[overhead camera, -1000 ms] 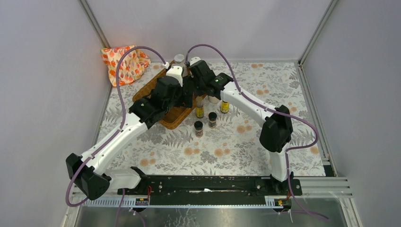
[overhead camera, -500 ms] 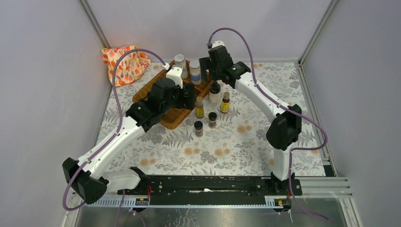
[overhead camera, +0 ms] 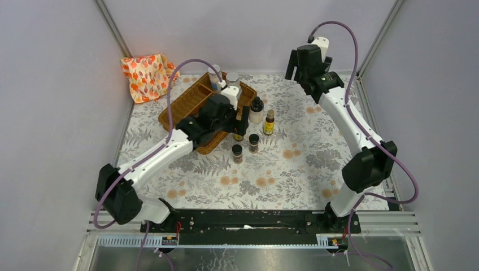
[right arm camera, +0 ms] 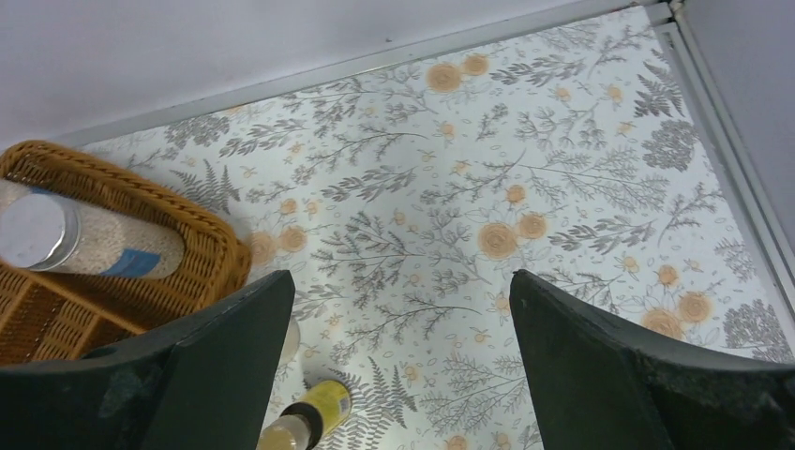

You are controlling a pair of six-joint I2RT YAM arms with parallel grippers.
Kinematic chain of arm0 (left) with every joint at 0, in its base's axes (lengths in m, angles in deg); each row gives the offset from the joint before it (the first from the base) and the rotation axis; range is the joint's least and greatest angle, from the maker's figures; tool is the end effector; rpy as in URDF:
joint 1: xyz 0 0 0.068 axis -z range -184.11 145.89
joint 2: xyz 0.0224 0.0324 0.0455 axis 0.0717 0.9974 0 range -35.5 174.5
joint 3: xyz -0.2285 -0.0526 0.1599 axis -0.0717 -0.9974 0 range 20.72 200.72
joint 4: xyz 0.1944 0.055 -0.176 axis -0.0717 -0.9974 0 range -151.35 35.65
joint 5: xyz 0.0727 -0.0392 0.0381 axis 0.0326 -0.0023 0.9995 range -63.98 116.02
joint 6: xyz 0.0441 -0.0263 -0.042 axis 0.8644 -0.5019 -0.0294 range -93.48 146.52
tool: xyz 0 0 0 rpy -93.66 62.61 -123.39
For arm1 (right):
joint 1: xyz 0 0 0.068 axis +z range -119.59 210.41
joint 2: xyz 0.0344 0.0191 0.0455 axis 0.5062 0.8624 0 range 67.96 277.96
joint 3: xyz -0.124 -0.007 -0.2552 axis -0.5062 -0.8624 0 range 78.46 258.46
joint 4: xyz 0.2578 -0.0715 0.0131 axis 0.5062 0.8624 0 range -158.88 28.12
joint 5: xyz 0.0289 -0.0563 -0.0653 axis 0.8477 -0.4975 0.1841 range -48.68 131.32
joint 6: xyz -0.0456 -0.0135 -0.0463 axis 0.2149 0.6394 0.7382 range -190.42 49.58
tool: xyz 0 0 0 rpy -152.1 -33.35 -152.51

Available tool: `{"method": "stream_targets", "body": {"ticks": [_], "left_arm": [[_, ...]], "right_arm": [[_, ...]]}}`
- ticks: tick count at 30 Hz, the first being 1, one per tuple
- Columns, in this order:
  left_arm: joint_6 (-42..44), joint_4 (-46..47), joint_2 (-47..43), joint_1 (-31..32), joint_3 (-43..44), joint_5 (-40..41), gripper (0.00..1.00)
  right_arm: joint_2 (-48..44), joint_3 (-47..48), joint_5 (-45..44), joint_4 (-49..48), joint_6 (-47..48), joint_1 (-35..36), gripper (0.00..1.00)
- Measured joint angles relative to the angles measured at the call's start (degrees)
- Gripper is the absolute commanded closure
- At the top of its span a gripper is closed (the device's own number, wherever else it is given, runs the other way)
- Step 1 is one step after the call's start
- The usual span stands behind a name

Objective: Organize the condiment bottles
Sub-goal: Pick up the bottle from the center of the board.

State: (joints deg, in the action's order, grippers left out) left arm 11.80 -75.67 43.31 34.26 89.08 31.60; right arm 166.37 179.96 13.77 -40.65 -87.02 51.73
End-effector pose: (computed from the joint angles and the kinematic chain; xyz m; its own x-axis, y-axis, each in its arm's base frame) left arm 0.2640 -0.2025 0.3305 -0.5398 0.1048 -0.8352 0.4299 0.8874 -0.1665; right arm 0.3981 0.1292 0.4081 -0.3601 0.1313 -0.9236 0.1778 0.9816 0.0702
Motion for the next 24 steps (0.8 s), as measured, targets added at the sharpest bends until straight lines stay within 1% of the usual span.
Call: {"method": "stream_targets", "body": {"ticks": [6, 10, 16, 24], "left_arm": [[0.37, 0.04, 7.39, 1.42, 1.11, 1.18, 0.02], [0.39, 0.2, 9.92, 1.73, 2.27, 2.71, 0.03], [0.37, 1.42, 12.63, 1.73, 4.02, 5.07, 0.05], [0.31, 3.26, 15.37, 1.73, 4.17, 7.65, 0.07]], "right_arm": [[-2.58, -6.32, -0.44, -3.06, -0.68, -0.76, 0.08], [-3.02, -9.7, -0.2, -4.22, -0.66, -1.31, 0.08], [-3.56, -11.06, 0.26, -5.53, -0.48, -2.73, 0.08], [-5.7, -12.52, 1.25, -7.21, -0.17, -3.96, 0.09]]}}
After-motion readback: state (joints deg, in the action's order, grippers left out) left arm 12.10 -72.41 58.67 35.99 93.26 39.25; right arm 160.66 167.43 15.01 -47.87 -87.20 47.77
